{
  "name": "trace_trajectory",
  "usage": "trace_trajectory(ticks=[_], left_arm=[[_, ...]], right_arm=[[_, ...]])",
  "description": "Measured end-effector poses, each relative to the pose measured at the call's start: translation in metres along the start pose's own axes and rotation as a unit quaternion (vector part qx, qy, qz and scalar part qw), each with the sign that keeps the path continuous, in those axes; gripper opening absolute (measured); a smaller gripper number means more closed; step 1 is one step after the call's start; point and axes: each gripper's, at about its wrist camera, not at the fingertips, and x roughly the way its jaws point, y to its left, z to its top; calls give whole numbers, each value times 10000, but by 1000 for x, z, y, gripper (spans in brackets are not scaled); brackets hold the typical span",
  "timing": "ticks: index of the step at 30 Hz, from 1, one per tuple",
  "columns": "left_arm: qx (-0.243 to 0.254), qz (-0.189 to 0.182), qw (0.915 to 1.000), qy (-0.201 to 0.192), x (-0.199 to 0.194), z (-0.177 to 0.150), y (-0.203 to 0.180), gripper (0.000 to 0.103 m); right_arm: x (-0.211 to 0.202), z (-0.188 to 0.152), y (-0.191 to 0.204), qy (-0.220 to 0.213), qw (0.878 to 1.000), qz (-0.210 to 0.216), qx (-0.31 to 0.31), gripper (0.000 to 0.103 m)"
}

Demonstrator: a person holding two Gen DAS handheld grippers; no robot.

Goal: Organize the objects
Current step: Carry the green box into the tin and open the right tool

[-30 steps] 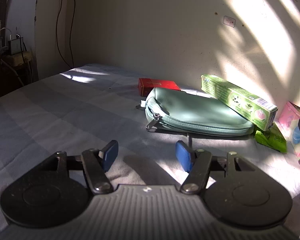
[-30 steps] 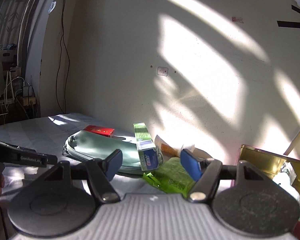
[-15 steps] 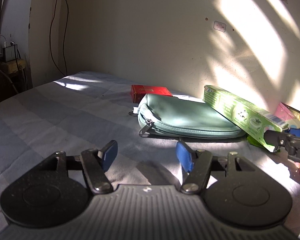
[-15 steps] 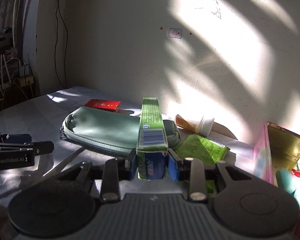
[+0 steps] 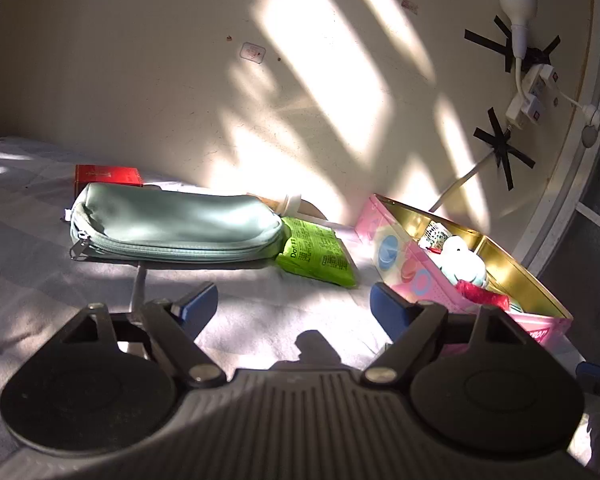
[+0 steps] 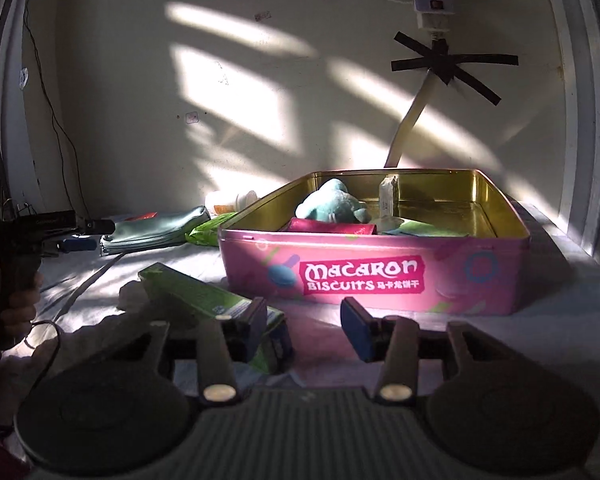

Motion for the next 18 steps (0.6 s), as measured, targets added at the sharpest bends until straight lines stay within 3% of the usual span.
trace_trajectory(ticks=[4, 7, 9, 12, 13, 14, 18], left_arm=[[361, -291, 9983, 348, 13, -9, -33, 86], [696, -197, 9957, 582, 29, -20, -48, 89], [625, -126, 9945, 829, 41, -25, -48, 89], [217, -381, 9941, 990, 49, -29, -46, 91], [142, -483, 9933, 1041, 51, -30, -47, 82], [31, -816, 9900, 1147, 52, -31, -51, 73], [325, -534, 9936, 937, 34, -20, -76, 72]], right_arm=[[2, -9, 8, 92, 9998, 137, -76, 54], [14, -17, 22, 281, 9986, 291, -350, 58], [26, -18, 29, 444, 9975, 310, -453, 60], [49, -16, 34, 680, 9957, 217, -591, 64], [56, -16, 35, 732, 9950, 251, -627, 64], [63, -15, 35, 814, 9941, 374, -617, 61], [67, -11, 39, 698, 9949, 172, -713, 54]])
